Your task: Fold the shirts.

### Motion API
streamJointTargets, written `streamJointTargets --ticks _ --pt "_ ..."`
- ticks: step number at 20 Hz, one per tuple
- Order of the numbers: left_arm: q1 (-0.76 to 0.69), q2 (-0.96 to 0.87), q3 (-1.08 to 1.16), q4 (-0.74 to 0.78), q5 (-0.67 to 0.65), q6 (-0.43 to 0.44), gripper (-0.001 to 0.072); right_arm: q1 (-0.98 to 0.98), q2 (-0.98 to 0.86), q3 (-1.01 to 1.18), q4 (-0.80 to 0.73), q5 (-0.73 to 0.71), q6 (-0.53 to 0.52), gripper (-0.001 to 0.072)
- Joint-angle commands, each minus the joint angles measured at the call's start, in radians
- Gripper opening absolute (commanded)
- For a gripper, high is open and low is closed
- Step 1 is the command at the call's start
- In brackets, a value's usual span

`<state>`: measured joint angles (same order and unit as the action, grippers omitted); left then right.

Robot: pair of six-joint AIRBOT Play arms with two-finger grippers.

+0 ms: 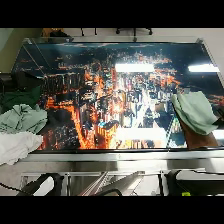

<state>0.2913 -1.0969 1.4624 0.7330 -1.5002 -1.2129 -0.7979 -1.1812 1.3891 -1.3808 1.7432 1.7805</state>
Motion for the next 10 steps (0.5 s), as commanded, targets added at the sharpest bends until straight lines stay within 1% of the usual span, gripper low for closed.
streamJointTargets --ticks 1,2,4,6,10 --pt "-0.001 0.000 0.000 0.001 -0.005 0.001 0.0018 0.000 0.001 -0.129 -0.056 -0.068 0.000 0.0394" --pt "-0.001 0.000 0.000 0.001 -0.005 0.002 0.0019 0.000 0.000 -0.142 -0.063 -0.067 0.000 0.0580" --pt "-0.001 0.000 0.000 0.001 -0.004 0.001 0.0019 0.000 -0.002 -0.116 -0.075 -0.043 0.005 0.0591" --pt "-0.001 0.000 0.001 0.000 0.000 0.001 0.0018 0.000 -0.010 0.016 -0.048 0.001 0.042 0.0583" --pt "-0.001 0.000 0.001 -0.001 0.047 0.001 0.0019 0.004 -0.022 0.372 0.178 0.000 0.053 0.0575"
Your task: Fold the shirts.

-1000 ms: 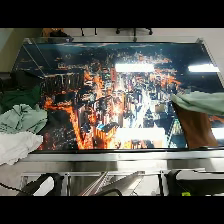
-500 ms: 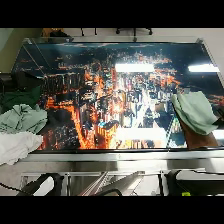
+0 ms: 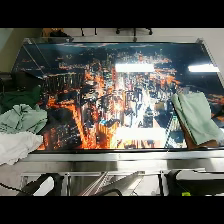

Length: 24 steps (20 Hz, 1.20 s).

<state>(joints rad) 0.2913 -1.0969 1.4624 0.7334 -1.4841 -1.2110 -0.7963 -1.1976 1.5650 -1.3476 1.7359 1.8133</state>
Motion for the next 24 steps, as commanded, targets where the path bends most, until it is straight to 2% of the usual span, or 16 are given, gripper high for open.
streamJointTargets --ticks 1,2,3,4,7,9,12,14,17,24 --pt "-0.001 0.000 0.001 -0.001 0.037 0.000 0.0018 0.008 -0.002 0.240 0.214 0.007 0.020 0.0572" --pt "-0.001 0.000 0.000 -0.001 0.040 0.000 0.0019 0.023 0.013 0.254 0.267 0.004 0.015 0.0459" --pt "-0.001 0.000 0.000 -0.001 0.038 -0.001 0.0018 0.057 0.033 0.249 0.295 -0.005 -0.028 0.0132" --pt "-0.005 0.012 -0.018 -0.002 0.045 -0.001 0.0018 0.121 0.058 0.230 0.296 -0.014 -0.059 0.0016" --pt "-0.038 0.134 -0.222 -0.002 0.132 -0.009 0.0018 0.364 0.166 0.071 0.294 -0.078 -0.140 0.0015" --pt "-0.094 0.260 -0.436 -0.002 0.160 -0.021 0.0018 0.557 0.277 -0.130 0.294 -0.174 -0.163 0.0015" --pt "-0.202 0.447 -0.734 -0.002 0.166 -0.039 0.0018 0.838 0.483 -0.515 0.294 -0.380 -0.177 0.0015" --pt "-0.262 0.544 -0.854 -0.001 0.180 -0.057 0.0018 0.973 0.602 -0.745 0.295 -0.515 -0.175 0.0015" --pt "-0.314 0.639 -0.937 0.000 0.188 -0.100 0.0018 1.041 0.677 -0.898 0.298 -0.611 -0.134 0.0015" --pt "-0.328 0.719 -0.954 -0.001 0.205 -0.127 0.0019 1.041 0.674 -0.900 0.298 -0.599 -0.135 0.0016"
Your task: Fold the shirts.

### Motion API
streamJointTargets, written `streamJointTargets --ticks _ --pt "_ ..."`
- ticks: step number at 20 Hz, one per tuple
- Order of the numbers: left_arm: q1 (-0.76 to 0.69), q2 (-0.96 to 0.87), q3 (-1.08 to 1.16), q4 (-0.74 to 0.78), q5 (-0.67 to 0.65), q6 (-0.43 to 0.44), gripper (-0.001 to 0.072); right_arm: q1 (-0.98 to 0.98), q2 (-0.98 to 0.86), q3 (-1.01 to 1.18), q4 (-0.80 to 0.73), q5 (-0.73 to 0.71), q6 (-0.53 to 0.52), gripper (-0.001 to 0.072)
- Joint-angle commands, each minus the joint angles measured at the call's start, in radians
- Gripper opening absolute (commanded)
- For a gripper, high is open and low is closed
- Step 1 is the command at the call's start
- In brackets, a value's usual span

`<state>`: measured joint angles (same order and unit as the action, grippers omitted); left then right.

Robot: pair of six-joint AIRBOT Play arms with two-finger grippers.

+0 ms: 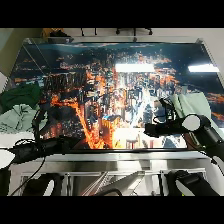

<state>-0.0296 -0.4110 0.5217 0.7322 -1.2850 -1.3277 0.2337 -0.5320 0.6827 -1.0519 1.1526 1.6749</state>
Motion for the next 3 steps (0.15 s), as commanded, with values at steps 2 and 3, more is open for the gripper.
streamJointTargets --ticks 2,3 --pt "-0.007 0.045 -0.013 0.001 0.006 -0.010 0.0019 0.011 0.008 -0.018 0.002 -0.016 0.004 0.0016" --pt "-0.007 0.050 -0.013 0.001 0.003 -0.010 0.0018 0.011 0.008 -0.018 0.002 -0.016 0.004 0.0016"
